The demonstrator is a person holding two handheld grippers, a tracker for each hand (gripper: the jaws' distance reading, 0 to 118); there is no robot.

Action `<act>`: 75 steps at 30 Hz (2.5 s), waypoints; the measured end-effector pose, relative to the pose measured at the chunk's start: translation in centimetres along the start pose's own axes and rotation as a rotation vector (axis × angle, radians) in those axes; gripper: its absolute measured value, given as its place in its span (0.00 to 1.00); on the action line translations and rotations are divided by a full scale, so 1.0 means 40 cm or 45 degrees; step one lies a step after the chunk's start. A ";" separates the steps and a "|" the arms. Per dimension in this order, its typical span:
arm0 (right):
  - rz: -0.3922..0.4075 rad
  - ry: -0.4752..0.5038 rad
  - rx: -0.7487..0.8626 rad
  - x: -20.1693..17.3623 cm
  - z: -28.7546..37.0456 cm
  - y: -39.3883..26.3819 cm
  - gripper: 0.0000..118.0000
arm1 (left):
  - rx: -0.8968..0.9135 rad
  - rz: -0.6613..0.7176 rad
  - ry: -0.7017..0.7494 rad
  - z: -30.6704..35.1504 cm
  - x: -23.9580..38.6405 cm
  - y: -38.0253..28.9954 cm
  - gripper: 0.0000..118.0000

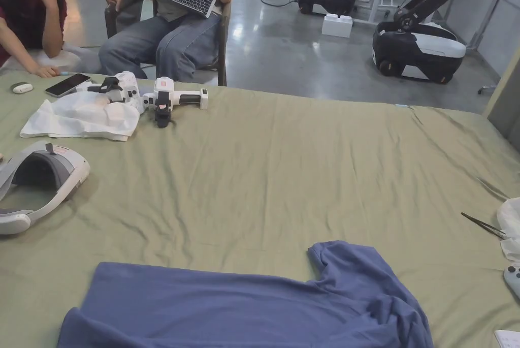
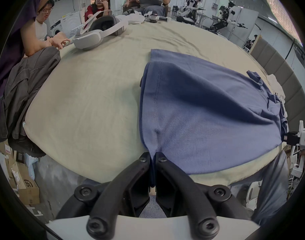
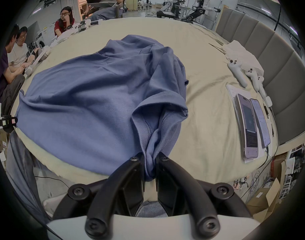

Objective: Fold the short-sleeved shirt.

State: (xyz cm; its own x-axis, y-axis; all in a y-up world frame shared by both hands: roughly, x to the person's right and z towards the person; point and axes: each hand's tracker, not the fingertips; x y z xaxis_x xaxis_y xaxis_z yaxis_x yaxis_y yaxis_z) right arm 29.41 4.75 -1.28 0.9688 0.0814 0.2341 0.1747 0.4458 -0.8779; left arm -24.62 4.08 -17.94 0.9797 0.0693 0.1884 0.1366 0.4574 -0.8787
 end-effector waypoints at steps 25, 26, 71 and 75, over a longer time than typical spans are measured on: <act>-0.112 -0.082 1.231 -0.203 0.228 0.308 0.26 | 1.055 -0.048 0.025 0.210 0.232 0.278 0.34; -0.105 -0.079 1.267 -0.211 0.238 0.313 0.06 | 1.098 -0.051 0.027 0.223 0.236 0.279 0.18; -0.230 -0.123 0.646 0.010 -0.030 0.395 0.12 | 0.082 -0.130 -0.058 -0.201 0.090 0.493 0.00; -0.250 -0.019 0.394 0.090 -0.122 0.482 0.52 | 0.215 -0.086 -0.091 -0.135 0.067 0.462 0.00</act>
State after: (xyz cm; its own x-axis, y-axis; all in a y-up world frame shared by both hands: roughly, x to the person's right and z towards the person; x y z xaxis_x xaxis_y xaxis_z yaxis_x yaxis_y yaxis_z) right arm 37.11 9.29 -19.38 0.9188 -0.0204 0.3941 0.2937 0.7025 -0.6483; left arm -18.69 7.91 -36.04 0.9553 0.0933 0.2805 0.1694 0.6049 -0.7781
